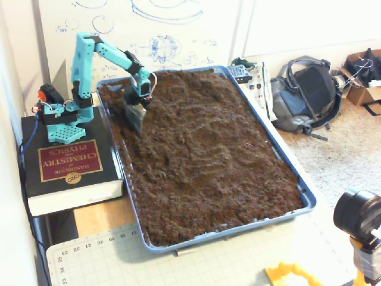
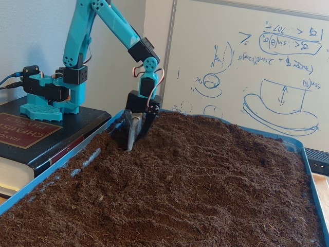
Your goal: Build a berm.
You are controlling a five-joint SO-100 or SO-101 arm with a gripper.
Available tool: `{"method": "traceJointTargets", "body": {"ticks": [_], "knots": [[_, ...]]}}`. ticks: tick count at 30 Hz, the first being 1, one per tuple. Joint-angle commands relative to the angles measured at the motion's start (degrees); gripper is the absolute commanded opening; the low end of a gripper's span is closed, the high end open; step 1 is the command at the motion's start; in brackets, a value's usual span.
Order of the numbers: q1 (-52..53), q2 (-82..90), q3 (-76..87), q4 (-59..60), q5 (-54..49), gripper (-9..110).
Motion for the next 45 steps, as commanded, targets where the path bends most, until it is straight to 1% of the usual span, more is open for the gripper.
{"method": "traceJointTargets", "body": {"ticks": [1, 11, 32, 45], "knots": [[-0.7, -7.82, -8.0, -11.78, 0.7, 1], [1.41, -10.37, -20.13, -12.22, 0.79, 0], [8.53, -9.67, -30.94, -12.83, 0.79, 0], [9.76, -8.7, -37.97, -12.39, 0.79, 0]]}}
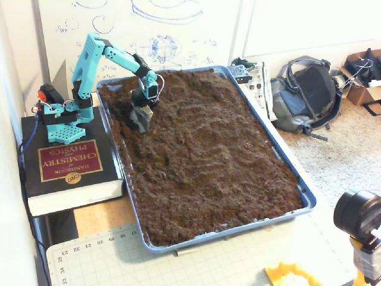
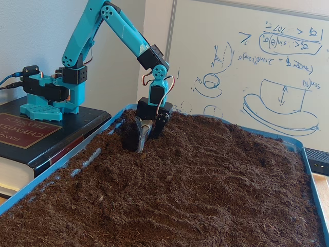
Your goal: Build a berm.
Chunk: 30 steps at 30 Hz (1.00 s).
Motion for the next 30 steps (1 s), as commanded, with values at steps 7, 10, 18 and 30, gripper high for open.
{"method": "traceJointTargets", "body": {"ticks": [7, 10, 18, 30], "knots": [[8.0, 4.13, -27.51, -11.6, 0.35, 0], [8.09, 5.71, -27.6, -10.63, 0.35, 0], [8.09, 13.27, -27.69, 0.44, 0.35, 0], [7.47, 22.76, -27.6, 18.9, 0.35, 0]]}}
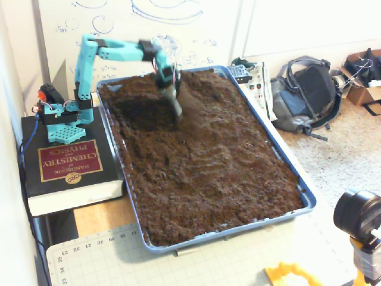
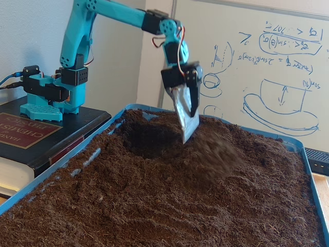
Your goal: Build a berm.
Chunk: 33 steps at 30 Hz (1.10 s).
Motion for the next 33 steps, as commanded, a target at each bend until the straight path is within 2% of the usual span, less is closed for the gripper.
{"method": "traceJointTargets", "body": {"ticks": [1, 5, 11, 14, 18, 24, 33], "knots": [[0.53, 7.91, -4.83, 3.69, 0.18, 0], [0.26, 9.93, -3.96, 11.16, 0.18, 0], [-1.49, 16.88, 6.5, 27.86, 0.0, 1], [-4.83, 18.37, 13.18, 28.92, -0.09, 1], [-10.9, 18.63, 19.86, 22.41, 0.09, 1], [-17.23, 17.93, 31.73, 2.72, 0.79, 1], [-24.43, 6.15, 42.89, -17.84, 6.15, 1]]}}
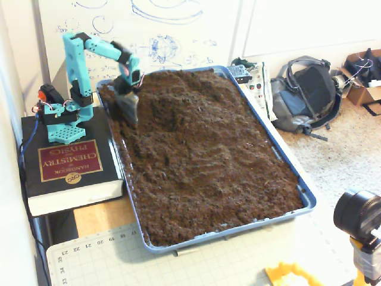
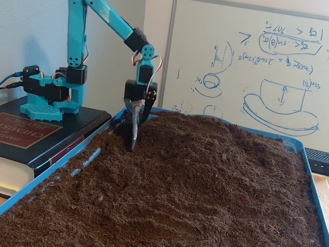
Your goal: Build a berm.
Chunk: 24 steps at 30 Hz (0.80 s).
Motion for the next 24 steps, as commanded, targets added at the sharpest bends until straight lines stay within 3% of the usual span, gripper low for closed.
{"method": "traceJointTargets", "body": {"ticks": [1, 11, 24], "knots": [[-2.64, -1.41, 0.09, -5.45, 3.16, 1], [-6.5, -7.21, -8.09, -11.87, 11.95, 1], [2.46, -11.51, -22.68, -11.87, 14.59, 0]]}}
